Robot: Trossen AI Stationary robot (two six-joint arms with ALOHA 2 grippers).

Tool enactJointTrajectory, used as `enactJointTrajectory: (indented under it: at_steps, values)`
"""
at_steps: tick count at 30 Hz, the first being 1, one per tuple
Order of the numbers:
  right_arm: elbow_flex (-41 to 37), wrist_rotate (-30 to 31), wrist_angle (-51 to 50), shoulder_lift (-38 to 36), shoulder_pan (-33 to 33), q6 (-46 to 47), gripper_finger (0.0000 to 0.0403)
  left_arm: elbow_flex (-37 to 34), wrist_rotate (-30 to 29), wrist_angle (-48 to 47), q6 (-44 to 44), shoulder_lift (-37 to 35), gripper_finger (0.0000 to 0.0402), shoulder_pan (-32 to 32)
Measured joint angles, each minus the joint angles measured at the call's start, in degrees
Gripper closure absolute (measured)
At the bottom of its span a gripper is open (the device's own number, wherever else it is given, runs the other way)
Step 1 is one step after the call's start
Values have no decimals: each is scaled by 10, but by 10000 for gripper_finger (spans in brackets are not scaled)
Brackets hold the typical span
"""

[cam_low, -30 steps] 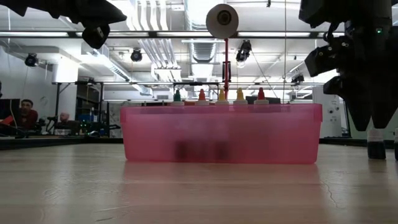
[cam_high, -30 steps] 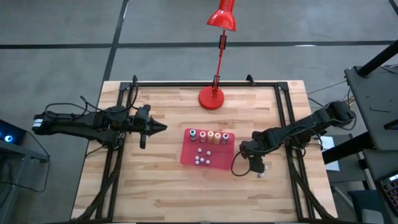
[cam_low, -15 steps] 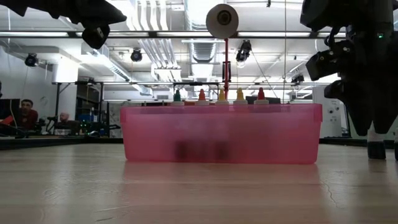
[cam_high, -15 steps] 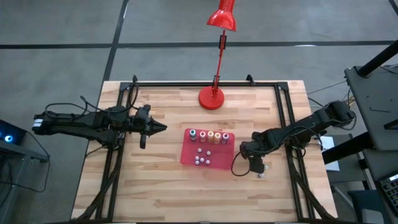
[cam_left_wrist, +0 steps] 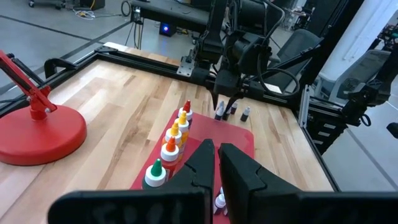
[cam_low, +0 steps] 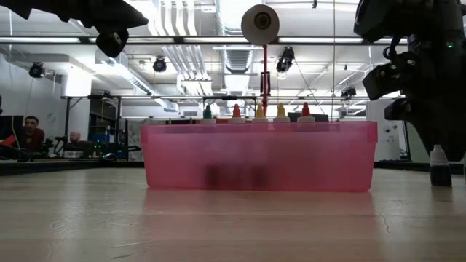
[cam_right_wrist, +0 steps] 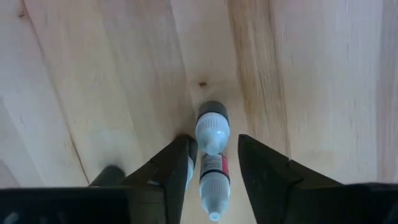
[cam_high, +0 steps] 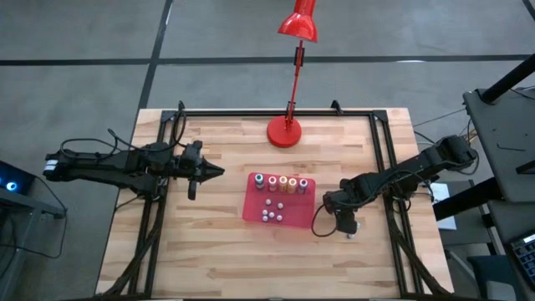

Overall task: Pick & Place food coloring
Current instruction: Put the small black food coloring bottle into the red bin

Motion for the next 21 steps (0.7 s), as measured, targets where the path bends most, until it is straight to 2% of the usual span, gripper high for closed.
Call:
enactJointTrajectory:
  at_steps: [7,21]
  values:
    - [0,-5,4,0,0,-4,279,0,0,0,0,0,402,0]
    - [0,-6,30,0,0,-5,235,0,0,0,-1,0,402,0]
